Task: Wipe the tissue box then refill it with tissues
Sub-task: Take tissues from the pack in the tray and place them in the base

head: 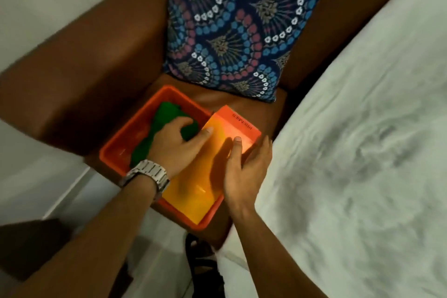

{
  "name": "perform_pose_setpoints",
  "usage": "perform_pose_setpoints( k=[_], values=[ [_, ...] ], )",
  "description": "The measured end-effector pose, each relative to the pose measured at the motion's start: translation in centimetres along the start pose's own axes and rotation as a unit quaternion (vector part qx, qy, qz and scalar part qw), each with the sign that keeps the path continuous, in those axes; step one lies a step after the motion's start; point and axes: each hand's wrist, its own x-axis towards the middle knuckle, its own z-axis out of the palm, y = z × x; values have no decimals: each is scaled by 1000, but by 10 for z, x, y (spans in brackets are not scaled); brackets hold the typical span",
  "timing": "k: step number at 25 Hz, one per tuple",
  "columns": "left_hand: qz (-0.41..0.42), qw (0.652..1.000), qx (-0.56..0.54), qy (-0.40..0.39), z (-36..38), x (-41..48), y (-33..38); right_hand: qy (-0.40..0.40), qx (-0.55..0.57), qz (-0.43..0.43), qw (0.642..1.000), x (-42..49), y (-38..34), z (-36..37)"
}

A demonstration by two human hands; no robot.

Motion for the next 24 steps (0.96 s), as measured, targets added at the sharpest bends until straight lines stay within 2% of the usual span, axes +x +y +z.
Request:
perform_pose_setpoints(
  k=[3,5,9,13,16,19,21,24],
  values=[
    [-40,996,-39,-68,29,33,17,-15,95,99,990,23,3,-1],
    [-75,990,-58,-101,37,44,26,-53,156,131,978,30,4,-2],
    [-77,985,-80,-131,36,43,36,-110,198,94,969,27,1,-7],
    [-110,978,-138,-113,18,30,45,-140,273,101,946,24,-5,-24],
    [-133,971,-174,-96,4,18,49,-164,268,131,940,26,-16,-42],
    [-135,964,-209,-90,-12,7,55,-184,270,124,937,30,-30,-55],
    [-123,961,-218,-120,-23,4,55,-225,285,128,923,32,-36,-62],
    [-99,959,-174,-200,-35,4,54,-280,221,118,927,36,-39,-65]
  ],
)
